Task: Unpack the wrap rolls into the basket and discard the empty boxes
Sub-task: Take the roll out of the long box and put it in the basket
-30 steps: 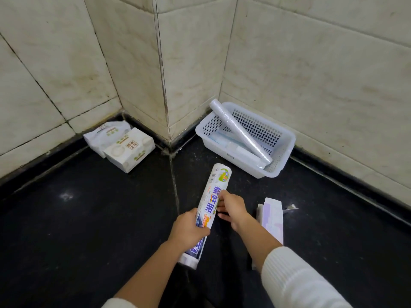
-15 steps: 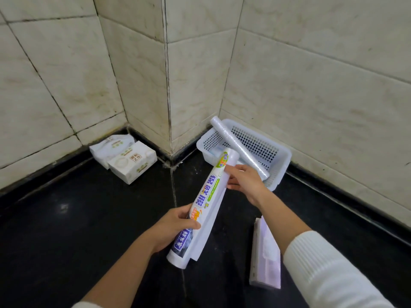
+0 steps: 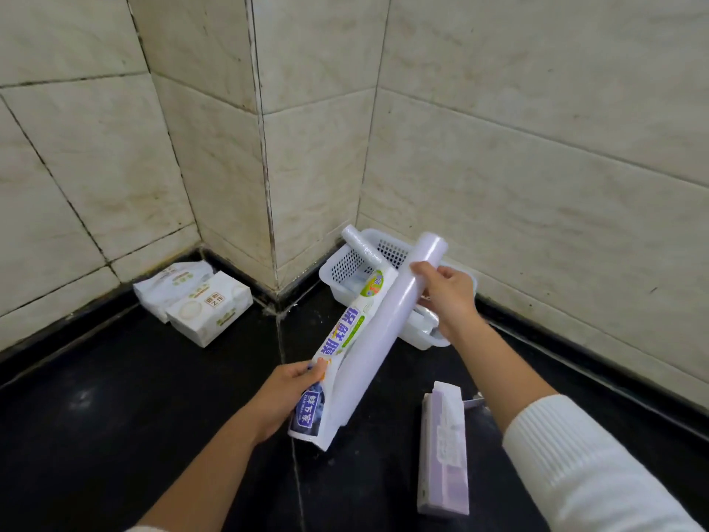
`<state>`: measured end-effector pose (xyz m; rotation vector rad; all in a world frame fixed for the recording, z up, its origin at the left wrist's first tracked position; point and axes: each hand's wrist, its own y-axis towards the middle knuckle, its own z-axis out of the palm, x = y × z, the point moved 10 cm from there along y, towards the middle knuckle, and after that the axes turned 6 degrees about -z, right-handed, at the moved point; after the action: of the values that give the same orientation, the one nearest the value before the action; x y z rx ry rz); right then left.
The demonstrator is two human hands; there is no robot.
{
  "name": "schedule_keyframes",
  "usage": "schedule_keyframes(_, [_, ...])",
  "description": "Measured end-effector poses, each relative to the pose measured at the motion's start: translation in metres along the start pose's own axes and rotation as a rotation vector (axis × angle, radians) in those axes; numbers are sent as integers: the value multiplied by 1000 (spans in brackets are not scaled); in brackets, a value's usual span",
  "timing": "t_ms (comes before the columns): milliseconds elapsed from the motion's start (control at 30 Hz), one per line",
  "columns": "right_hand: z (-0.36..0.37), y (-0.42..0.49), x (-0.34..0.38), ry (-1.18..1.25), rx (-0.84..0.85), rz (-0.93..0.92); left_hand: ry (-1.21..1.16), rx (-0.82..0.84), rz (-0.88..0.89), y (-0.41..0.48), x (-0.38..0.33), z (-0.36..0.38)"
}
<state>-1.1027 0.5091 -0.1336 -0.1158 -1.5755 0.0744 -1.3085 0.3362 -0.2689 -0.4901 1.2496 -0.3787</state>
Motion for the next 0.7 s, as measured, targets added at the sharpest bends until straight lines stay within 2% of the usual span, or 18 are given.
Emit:
schedule_keyframes(133, [-33,17,50,42,-66,-122,159,21,-81,6,17,-6])
schedule_keyframes(267, [-41,28,103,29,-39,-273,320,56,-138,15,24,13])
schedule_keyframes(333, [-40,32,124,-7,-26,-338,470,108,-204,16,28,27])
schedule_keyframes(433, [-35,35,149,-90,2,-428,762,273,-369,16,43,42])
schedule_keyframes(500, [-29,38,163,-144,22,-485,874,281,-446,23,44,42])
schedule_keyframes(600, [-17,44,175,-236,62,-556,937,144,-371,48,19,40])
schedule_keyframes(700, [-5,55,171,-306,104,-573,896,-36,-107,78,-34,43])
